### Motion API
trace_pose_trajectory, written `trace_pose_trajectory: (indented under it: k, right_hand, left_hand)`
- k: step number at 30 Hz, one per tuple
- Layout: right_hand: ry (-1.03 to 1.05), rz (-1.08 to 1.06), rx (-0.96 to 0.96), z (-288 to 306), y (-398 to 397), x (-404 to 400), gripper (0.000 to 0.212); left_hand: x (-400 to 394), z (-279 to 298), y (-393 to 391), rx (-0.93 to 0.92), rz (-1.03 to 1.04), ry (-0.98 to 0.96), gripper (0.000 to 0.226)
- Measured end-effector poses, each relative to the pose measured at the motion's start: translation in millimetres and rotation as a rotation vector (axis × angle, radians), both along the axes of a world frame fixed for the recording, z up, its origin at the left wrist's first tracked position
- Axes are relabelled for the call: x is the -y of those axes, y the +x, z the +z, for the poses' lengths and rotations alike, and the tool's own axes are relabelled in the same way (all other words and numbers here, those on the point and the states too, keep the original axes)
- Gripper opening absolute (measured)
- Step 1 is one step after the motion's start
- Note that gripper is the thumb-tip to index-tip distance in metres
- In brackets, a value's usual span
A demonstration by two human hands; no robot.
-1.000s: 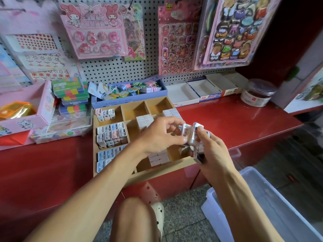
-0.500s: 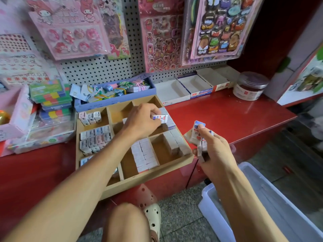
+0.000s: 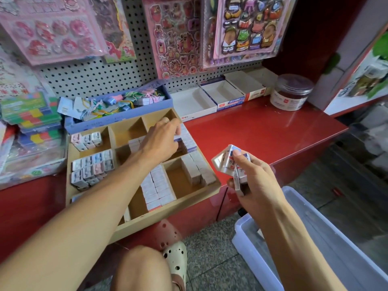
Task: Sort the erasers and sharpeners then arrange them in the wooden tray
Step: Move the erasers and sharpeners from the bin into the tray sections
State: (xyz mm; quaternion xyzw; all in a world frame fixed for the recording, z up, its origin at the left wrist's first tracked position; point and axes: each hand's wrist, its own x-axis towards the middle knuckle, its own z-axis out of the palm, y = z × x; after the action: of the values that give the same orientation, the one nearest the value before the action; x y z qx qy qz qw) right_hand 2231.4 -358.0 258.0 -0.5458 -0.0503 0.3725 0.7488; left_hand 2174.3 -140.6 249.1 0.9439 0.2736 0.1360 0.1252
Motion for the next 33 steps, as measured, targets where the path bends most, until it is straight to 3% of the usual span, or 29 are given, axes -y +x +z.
trace_pose_trajectory:
  k: [5, 8, 11, 13, 15, 19, 24, 28, 33]
  right_hand:
    - [0.001, 0.023, 0.025, -4.7, -1.3, -2.2, 0.018]
    - [0.0, 0.031, 0.063, -3.8, -5.4, -8.7, 0.019]
    - [0.009, 0.025, 0.082, 2.2, -15.4, -16.8, 0.018]
    - [0.027, 0.009, 0.086, 6.0, -23.8, -22.2, 0.016]
    - [0.053, 0.0, 0.088, 8.5, -31.8, -26.9, 0.015]
    - [0.09, 0.043, 0.105, 11.5, -47.6, -33.7, 0.013]
    - [0.023, -0.03, 0.135, 6.5, -55.8, -43.8, 0.005]
    - [-0.009, -0.048, 0.19, 5.2, -54.6, -44.4, 0.012]
    - [-0.086, -0.027, 0.228, 2.8, -54.0, -45.2, 0.019]
  left_hand:
    - [-2.2, 3.8, -5.7, -0.03, -0.017, 0.041, 0.025]
    - [3.6, 17.0, -18.4, 0.11, -0.023, 0.018, 0.014]
    - [23.5, 33.3, -38.5, 0.252, -0.087, -0.377, 0.023]
    - [40.1, 41.3, -52.7, 0.284, -0.129, -0.671, 0.017]
    - [50.4, 42.5, -65.0, 0.325, -0.152, -0.759, 0.007]
    - [58.6, 38.4, -84.6, 0.42, -0.123, -0.857, 0.018]
    - [33.1, 46.0, -106.1, 0.375, 0.034, -0.723, 0.015]
    - [-13.5, 48.7, -120.2, 0.245, 0.136, -0.416, 0.023]
    - [-38.9, 37.6, -119.0, 0.077, 0.13, -0.286, 0.025]
